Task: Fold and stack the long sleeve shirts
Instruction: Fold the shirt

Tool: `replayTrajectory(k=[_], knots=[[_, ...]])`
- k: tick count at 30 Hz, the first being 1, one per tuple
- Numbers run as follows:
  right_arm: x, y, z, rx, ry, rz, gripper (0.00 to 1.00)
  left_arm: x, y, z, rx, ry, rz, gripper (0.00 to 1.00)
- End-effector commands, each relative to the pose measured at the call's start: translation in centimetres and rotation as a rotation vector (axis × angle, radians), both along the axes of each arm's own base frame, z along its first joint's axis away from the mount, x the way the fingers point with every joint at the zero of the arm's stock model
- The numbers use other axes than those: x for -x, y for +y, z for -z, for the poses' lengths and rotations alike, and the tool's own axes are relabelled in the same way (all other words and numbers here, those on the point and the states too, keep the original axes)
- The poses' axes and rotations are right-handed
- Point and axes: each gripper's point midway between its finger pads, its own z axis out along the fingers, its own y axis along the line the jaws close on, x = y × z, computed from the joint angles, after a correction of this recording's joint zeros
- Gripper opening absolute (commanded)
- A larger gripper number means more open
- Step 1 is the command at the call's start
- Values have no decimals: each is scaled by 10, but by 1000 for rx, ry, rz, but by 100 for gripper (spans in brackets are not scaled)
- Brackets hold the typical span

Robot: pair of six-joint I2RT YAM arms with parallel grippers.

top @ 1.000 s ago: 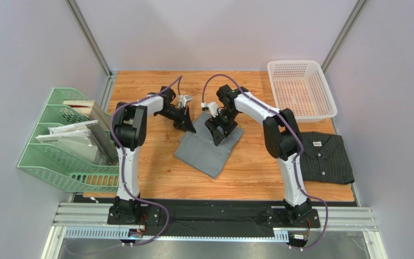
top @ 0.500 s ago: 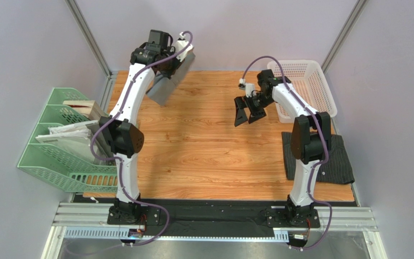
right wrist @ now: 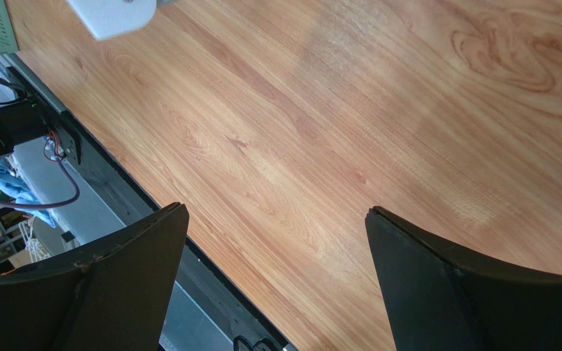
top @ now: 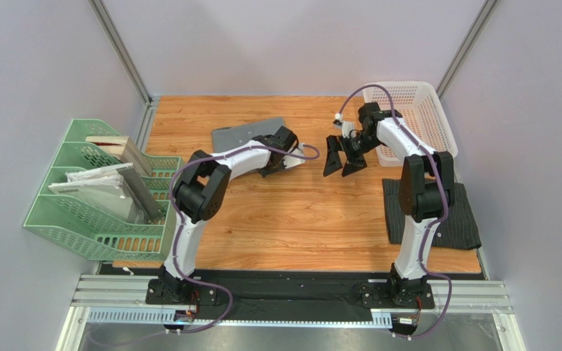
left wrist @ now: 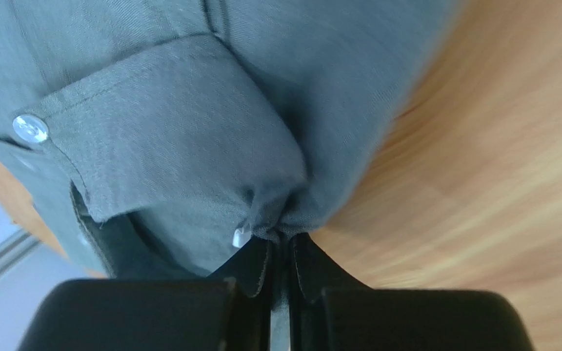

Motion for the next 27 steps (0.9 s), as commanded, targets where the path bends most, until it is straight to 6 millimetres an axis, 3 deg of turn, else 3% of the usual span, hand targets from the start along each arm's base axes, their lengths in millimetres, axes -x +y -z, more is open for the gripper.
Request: replayTrajectory(k=[1, 3, 4, 5, 6, 7, 9, 10, 12, 13, 14, 16, 17, 18, 22, 27], knots=[[2, -1, -22, -29, -59, 4, 100, 30, -36, 8, 94, 10, -144, 14], [5, -1, -23, -33, -56, -3, 100, 38, -51, 0, 139, 14, -145, 23], [5, -2, -23, -32, -56, -3, 100, 40, -56, -8, 162, 15, -142, 39], [6, -2, -24, -32, -57, -8, 100, 44, -62, -17, 182, 20, -132, 44], [6, -2, -25, -34, -61, -8, 100, 57, -65, -21, 176, 67, -112, 57], [6, -3, -26, -36, -62, -12, 100, 58, -71, -39, 204, 60, -102, 63], [6, -3, -29, -37, -68, -16, 100, 80, -74, -56, 242, 149, -89, 67], [6, -4, -30, -37, -70, -16, 100, 83, -80, -83, 295, 138, -72, 68], [6, -4, -32, -37, -73, -16, 100, 94, -80, -112, 358, 185, -39, 69], [7, -4, -34, -42, -75, -15, 100, 91, -82, -139, 419, 172, -17, 70], [8, -4, -35, -48, -75, -16, 100, 90, -79, -148, 439, 188, 22, 70], [13, 0, -38, -78, -60, -15, 100, 68, -51, -158, 458, 189, -26, 69], [14, 2, -38, -87, -58, -15, 100, 57, -39, -157, 443, 185, -8, 68], [15, 4, -39, -105, -50, -14, 100, 36, -11, -154, 419, 155, -70, 67], [18, 7, -36, -125, -30, -5, 100, -10, 42, -118, 319, 159, -99, 58], [20, 11, -43, -153, -16, 3, 99, -10, 79, -63, 203, 298, -70, 51]])
